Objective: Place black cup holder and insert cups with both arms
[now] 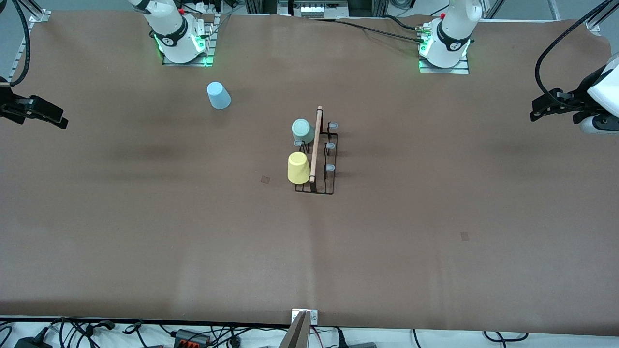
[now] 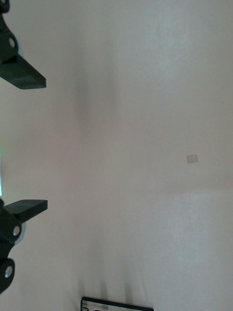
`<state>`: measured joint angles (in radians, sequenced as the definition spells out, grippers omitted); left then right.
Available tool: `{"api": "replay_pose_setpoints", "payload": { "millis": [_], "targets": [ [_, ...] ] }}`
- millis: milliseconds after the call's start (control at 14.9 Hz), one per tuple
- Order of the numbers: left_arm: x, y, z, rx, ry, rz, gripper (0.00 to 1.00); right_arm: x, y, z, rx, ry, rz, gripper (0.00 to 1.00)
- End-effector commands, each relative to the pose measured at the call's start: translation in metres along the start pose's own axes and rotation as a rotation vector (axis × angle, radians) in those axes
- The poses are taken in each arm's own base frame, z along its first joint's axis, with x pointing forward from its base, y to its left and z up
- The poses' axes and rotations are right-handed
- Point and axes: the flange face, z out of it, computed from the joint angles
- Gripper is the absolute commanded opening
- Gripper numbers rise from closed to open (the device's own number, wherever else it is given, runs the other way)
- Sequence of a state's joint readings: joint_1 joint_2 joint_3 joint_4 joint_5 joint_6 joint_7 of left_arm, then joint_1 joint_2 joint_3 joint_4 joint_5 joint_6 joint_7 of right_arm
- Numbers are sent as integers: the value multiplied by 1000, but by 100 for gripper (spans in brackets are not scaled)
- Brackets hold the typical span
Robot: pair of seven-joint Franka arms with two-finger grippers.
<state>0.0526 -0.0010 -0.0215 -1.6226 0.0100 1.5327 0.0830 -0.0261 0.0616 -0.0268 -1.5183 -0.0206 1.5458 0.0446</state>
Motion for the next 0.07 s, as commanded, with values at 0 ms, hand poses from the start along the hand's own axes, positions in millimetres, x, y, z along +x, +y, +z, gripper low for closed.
{"api": "replay_pose_setpoints", "payload": {
  "millis": [0],
  "targets": [
    [3, -2, -6, -19, -2, 9, 100, -6, 1, -4, 2, 0, -16, 100]
  ]
}}
